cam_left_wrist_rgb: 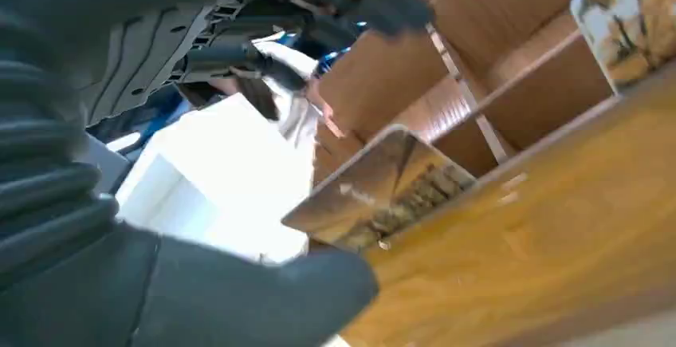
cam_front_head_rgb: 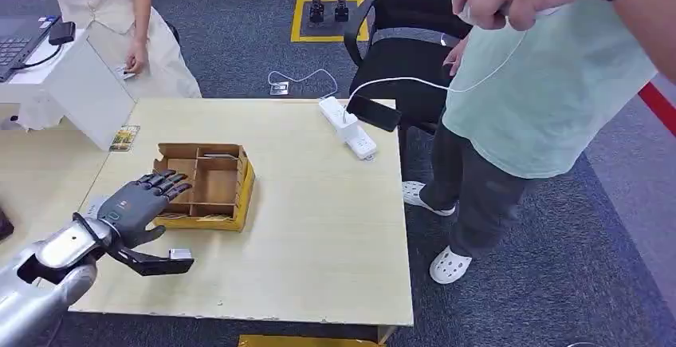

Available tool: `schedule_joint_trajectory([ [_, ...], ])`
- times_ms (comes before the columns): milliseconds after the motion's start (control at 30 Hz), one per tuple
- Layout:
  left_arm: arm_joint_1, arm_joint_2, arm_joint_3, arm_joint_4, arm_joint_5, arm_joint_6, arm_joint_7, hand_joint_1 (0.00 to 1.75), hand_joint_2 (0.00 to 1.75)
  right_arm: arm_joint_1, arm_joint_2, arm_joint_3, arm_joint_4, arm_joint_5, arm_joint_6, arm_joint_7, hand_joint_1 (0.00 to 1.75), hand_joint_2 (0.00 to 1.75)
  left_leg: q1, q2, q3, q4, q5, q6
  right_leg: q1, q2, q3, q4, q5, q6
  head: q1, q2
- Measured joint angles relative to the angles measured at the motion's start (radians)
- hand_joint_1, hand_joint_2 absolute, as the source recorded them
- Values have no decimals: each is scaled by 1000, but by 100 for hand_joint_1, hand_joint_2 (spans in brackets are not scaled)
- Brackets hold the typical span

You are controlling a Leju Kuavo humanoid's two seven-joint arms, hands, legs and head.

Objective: Pass the card to the sensor for recognition and then transmit it.

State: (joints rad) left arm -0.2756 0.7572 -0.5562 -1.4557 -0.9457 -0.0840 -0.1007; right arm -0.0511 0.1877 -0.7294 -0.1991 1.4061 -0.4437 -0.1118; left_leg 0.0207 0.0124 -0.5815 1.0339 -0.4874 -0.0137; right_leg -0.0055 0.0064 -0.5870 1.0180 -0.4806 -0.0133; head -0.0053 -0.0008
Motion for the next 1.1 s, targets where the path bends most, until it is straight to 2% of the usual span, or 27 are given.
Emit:
schedule_joint_trajectory([
  [867, -7, 14, 16, 4, 24, -12, -15, 175, 175, 0, 0, -18, 0, -21, 0, -8, 0, 0, 0, 0, 0, 0, 0, 0, 0, 0, 0, 0, 0, 0, 0, 0],
  [967, -7, 14, 18, 5, 36, -1, -21, 175, 175, -1, 0, -18, 0, -15, 1, -8, 0, 0, 0, 0, 0, 0, 0, 0, 0, 0, 0, 0, 0, 0, 0, 0],
  [1100, -38, 11, 64, 7, 45, 73, 7, 175, 175, -1, 0, -18, 0, -12, 2, -8, 0, 0, 0, -1, 0, 0, 1, 0, 0, 0, 0, 0, 0, 0, 0, 0],
])
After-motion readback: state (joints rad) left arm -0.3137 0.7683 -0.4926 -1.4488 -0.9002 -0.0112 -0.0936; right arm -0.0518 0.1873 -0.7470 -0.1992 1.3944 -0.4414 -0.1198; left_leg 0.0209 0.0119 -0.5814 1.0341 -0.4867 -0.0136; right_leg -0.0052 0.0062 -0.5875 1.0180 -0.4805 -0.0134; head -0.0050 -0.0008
